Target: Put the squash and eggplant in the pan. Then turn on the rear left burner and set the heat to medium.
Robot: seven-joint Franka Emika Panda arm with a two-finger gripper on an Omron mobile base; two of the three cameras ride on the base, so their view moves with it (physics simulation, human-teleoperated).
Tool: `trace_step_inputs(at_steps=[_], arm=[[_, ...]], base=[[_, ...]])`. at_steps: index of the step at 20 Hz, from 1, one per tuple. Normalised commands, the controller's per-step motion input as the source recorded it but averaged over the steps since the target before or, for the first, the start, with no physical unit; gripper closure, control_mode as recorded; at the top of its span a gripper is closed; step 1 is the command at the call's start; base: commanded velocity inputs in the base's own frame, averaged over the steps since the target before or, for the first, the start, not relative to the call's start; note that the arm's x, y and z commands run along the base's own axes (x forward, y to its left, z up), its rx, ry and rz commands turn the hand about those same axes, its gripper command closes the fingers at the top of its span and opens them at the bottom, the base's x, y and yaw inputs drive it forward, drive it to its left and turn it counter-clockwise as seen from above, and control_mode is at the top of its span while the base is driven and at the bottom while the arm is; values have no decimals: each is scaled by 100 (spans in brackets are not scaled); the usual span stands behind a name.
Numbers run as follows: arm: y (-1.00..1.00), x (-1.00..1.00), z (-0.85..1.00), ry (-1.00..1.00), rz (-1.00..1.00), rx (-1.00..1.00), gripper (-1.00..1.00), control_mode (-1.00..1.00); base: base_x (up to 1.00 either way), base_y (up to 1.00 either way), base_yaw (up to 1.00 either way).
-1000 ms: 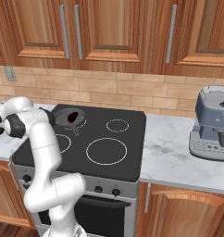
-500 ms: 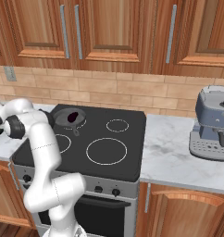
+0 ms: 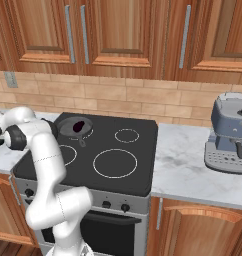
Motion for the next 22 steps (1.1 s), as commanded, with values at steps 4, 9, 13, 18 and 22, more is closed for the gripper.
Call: trace_step_inputs(at_steps=[4,9,13,18,22], arm=[[0,0,0,3,0,0,-100,-100],[0,0,0,0,0,0,-100,-100],[0,0,-2,0,0,0,-100,-100],[0,0,-19,0,0,0,-100,-100],[0,0,0,0,0,0,-100,-100]], base=[[0,0,0],[0,0,0],[0,0,0],[0,0,0],[0,0,0]])
